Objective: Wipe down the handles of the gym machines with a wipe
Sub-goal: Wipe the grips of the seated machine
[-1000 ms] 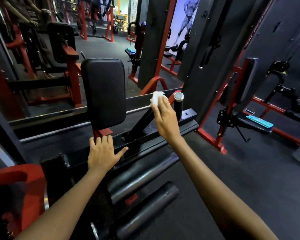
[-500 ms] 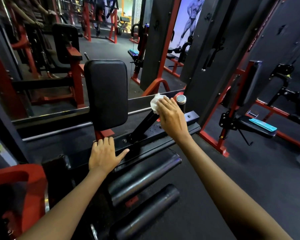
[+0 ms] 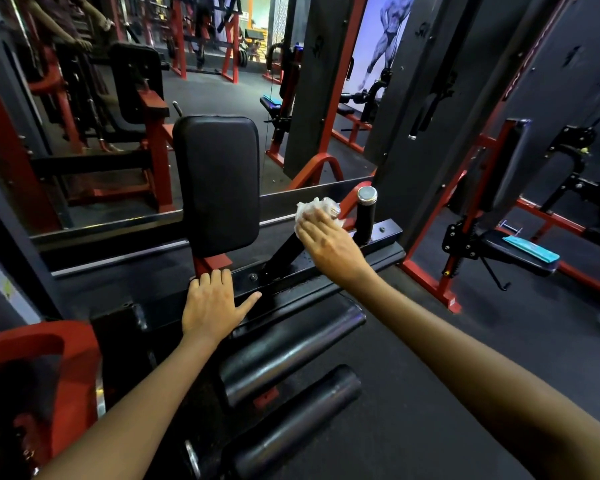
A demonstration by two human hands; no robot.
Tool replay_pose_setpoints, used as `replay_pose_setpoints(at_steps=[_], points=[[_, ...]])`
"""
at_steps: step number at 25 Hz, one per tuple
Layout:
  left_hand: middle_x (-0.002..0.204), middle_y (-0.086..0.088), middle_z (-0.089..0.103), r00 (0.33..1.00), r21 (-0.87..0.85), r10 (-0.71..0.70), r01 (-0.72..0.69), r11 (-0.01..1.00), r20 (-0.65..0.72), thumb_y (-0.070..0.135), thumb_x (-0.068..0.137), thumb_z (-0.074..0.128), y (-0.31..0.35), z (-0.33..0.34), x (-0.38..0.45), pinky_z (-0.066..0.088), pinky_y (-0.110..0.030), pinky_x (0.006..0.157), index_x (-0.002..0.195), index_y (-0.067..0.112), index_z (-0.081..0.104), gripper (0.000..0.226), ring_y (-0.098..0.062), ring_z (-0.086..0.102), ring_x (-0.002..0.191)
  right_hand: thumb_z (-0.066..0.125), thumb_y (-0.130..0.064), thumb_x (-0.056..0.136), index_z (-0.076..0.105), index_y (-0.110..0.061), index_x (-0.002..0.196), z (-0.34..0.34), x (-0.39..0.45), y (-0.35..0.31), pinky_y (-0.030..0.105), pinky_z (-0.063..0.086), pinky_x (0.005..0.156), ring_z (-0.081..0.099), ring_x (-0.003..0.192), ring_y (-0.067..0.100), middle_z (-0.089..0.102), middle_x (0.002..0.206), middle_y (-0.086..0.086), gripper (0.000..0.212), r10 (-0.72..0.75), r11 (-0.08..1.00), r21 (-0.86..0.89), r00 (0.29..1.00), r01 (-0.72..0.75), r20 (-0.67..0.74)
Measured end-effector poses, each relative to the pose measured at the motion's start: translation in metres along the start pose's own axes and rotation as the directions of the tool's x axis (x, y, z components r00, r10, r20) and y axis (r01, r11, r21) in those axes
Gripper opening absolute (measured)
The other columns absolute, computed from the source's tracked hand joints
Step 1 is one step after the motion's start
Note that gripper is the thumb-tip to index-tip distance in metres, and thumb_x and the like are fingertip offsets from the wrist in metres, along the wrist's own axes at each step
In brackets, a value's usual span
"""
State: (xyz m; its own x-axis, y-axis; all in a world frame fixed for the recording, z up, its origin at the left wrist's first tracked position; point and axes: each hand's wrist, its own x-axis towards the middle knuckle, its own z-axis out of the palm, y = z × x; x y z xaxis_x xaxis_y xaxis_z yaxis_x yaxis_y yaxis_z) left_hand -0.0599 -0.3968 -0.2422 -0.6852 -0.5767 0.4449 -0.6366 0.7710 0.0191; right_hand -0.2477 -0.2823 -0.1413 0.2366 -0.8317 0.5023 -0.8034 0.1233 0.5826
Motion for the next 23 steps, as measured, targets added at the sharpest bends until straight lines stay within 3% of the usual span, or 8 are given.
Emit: replay_pose_setpoints(at_steps=[2, 4, 7, 10, 14, 17, 20, 23], points=[[0.071, -0.012, 0.058, 1.0, 0.001, 0.003, -0.003, 1.0, 0.001, 0.069, 0.083, 0.026, 0.0, -0.001, 0.0, 0.046, -0.038, 0.06, 0.081, 0.003, 0.058, 0.073, -0.029, 0.057, 0.064, 0.042, -0.002, 0.08, 0.07, 0.003, 0.086, 0.007, 0.003, -0.018, 0.042, 0.038, 0.104, 0.066, 0.093, 0.031, 0.069, 0.089, 0.018, 0.029, -0.053, 0.998, 0.03, 0.997, 0.051, 0.062], [0.071, -0.012, 0.058, 1.0, -0.002, 0.002, -0.002, 1.0, -0.003, 0.069, 0.083, 0.026, 0.0, -0.001, -0.001, 0.046, -0.038, 0.061, 0.081, 0.004, 0.058, 0.072, -0.029, 0.057, 0.065, 0.043, -0.006, 0.079, 0.07, 0.0, 0.087, 0.009, 0.009, -0.015, 0.041, 0.029, 0.109, 0.065, 0.093, 0.03, 0.069, 0.087, 0.014, 0.029, -0.065, 0.998, 0.02, 0.992, 0.064, 0.105], [0.071, -0.011, 0.058, 1.0, -0.003, -0.008, 0.008, 1.0, -0.003, 0.069, 0.084, 0.026, 0.0, 0.0, -0.001, 0.046, -0.038, 0.062, 0.08, 0.004, 0.058, 0.072, -0.029, 0.057, 0.065, 0.042, -0.014, 0.08, 0.067, 0.002, 0.105, 0.001, 0.008, -0.002, 0.046, 0.016, 0.114, 0.057, 0.111, 0.032, 0.066, 0.105, 0.016, 0.039, 0.032, 0.998, -0.067, 0.986, -0.021, 0.167], [0.07, -0.012, 0.058, 1.0, 0.004, -0.003, 0.003, 1.0, -0.007, 0.069, 0.083, 0.025, 0.0, 0.001, 0.0, 0.045, -0.038, 0.061, 0.079, 0.004, 0.058, 0.073, -0.028, 0.056, 0.064, 0.035, -0.021, 0.079, 0.062, 0.002, 0.117, -0.004, -0.002, -0.001, 0.044, 0.023, 0.111, 0.054, 0.119, 0.032, 0.062, 0.12, 0.018, 0.052, 0.036, 0.995, -0.101, 0.988, -0.021, 0.148], [0.069, -0.011, 0.057, 1.0, 0.01, -0.003, 0.004, 1.0, -0.011, 0.069, 0.083, 0.026, 0.0, 0.001, 0.0, 0.044, -0.036, 0.059, 0.079, 0.004, 0.057, 0.072, -0.027, 0.056, 0.063, 0.032, -0.01, 0.08, 0.07, -0.002, 0.102, -0.012, 0.009, 0.024, 0.045, 0.032, 0.106, 0.064, 0.098, 0.028, 0.069, 0.097, 0.011, 0.045, -0.118, 0.989, -0.089, 0.993, 0.118, 0.005], [0.07, -0.01, 0.057, 1.0, 0.017, 0.0, 0.0, 1.0, -0.009, 0.069, 0.083, 0.026, 0.0, 0.001, 0.0, 0.044, -0.036, 0.06, 0.079, 0.005, 0.057, 0.072, -0.027, 0.056, 0.064, 0.034, -0.01, 0.079, 0.072, -0.002, 0.094, -0.014, 0.014, 0.037, 0.046, 0.028, 0.106, 0.067, 0.094, 0.026, 0.071, 0.091, 0.01, 0.042, -0.083, 0.995, -0.053, 0.995, 0.08, -0.062], [0.07, -0.01, 0.058, 1.0, 0.02, -0.005, 0.005, 1.0, 0.001, 0.07, 0.083, 0.026, 0.0, 0.001, 0.0, 0.044, -0.037, 0.06, 0.079, 0.005, 0.057, 0.073, -0.027, 0.056, 0.064, 0.037, -0.008, 0.078, 0.072, -0.003, 0.09, 0.005, 0.008, -0.001, 0.039, 0.027, 0.11, 0.068, 0.092, 0.025, 0.072, 0.09, 0.013, 0.038, -0.017, 0.999, -0.052, 1.0, 0.016, -0.014], [0.071, -0.012, 0.059, 1.0, 0.008, 0.002, -0.002, 1.0, 0.01, 0.07, 0.083, 0.024, 0.0, -0.001, 0.0, 0.045, -0.038, 0.06, 0.08, 0.004, 0.058, 0.075, -0.029, 0.057, 0.064, 0.045, -0.003, 0.076, 0.065, -0.003, 0.074, 0.026, 0.011, -0.05, 0.04, 0.042, 0.101, 0.064, 0.074, 0.029, 0.063, 0.07, 0.011, 0.02, -0.045, 0.996, 0.081, 0.992, 0.036, 0.115]])
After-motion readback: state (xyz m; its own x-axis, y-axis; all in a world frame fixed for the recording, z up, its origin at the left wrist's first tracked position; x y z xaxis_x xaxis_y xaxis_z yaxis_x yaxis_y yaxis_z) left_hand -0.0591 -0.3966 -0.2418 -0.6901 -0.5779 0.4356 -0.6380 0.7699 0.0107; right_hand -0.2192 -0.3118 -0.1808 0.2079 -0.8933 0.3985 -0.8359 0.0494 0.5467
